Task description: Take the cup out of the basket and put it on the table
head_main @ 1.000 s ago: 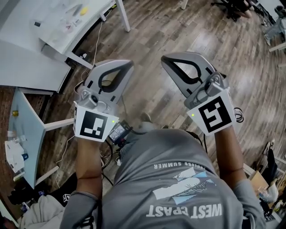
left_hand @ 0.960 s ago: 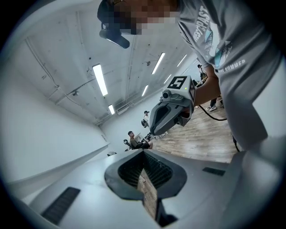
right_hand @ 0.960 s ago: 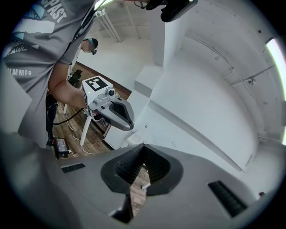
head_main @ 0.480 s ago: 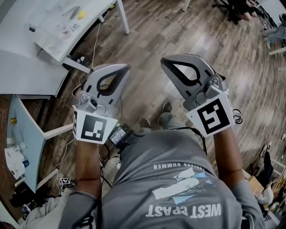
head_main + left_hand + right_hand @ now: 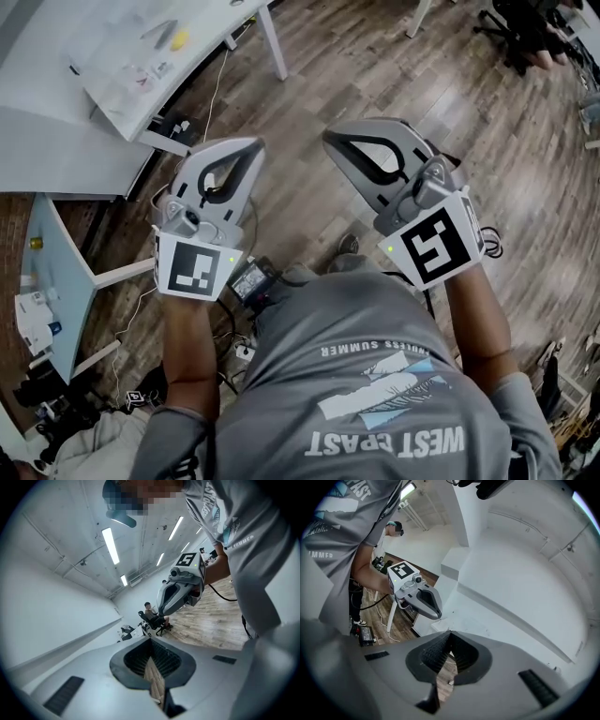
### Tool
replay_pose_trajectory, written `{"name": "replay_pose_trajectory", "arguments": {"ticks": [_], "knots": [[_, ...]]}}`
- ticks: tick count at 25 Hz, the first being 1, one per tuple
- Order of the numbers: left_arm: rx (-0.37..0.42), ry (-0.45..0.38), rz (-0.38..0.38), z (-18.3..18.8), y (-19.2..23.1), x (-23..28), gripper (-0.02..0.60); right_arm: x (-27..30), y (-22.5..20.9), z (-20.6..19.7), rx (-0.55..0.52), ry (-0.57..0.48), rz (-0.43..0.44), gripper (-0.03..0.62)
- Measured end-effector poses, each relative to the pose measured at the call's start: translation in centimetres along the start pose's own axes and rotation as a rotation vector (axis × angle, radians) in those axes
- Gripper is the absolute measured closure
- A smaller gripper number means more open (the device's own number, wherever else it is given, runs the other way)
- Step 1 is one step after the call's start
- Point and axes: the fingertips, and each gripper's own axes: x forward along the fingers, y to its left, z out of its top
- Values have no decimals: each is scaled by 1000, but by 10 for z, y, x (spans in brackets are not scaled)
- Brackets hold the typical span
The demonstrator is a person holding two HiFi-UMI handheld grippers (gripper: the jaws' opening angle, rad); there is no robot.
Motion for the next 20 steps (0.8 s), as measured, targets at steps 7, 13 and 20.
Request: {"name": "replay_pose_trajectory", "arguments": {"ticks": [7,13,20], "knots": [[58,29,17,-4,22,37,574,14,-43,-16,-68,-11,1,583],[153,59,29,-40,59,50,574,60,-70,-24,-121,24,-12,583],[223,-53,63,-73,123,57,574,115,-110,-7,-262,24,-112,583]]}}
